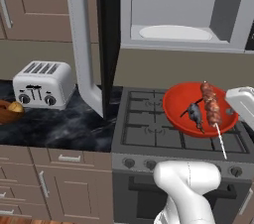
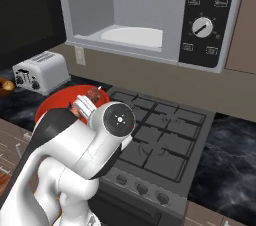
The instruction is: Place the bowl containing the kebab skewer and fish in the microwave. Close the microwave door and press the start button to microwave the meal.
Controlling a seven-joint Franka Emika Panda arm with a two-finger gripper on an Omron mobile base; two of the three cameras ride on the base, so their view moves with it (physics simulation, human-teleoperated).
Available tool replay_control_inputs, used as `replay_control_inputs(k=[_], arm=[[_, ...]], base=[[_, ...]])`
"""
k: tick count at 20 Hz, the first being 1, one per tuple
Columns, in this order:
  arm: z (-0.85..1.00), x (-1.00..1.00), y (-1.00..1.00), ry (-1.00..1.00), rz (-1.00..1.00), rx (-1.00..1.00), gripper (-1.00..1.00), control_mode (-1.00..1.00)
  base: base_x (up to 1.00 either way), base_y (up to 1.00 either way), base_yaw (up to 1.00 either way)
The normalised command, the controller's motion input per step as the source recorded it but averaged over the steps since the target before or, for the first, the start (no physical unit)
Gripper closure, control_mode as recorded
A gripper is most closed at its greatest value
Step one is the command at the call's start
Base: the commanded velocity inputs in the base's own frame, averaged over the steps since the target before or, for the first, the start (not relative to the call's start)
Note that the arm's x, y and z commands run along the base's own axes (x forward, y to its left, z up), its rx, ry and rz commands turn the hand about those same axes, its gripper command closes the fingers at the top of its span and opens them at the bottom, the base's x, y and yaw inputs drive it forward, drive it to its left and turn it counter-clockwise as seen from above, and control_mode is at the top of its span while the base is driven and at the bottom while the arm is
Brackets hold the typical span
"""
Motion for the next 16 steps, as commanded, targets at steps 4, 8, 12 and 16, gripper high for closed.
replay_control_inputs(k=[4,8,12,16], arm=[[0.29,0.0,0.01,-0.01,0.0,0.0,1.0,-1.0],[0.72,0.0,0.01,-0.04,0.0,0.0,1.0,-1.0],[0.76,0.0,0.0,0.0,0.0,0.0,1.0,-1.0],[0.62,0.07,0.03,0.0,-0.06,-0.01,1.0,-1.0]], base=[[0.0,0.0,0.0],[0.0,0.0,0.0],[0.0,0.0,0.0],[0.0,0.0,0.0]])
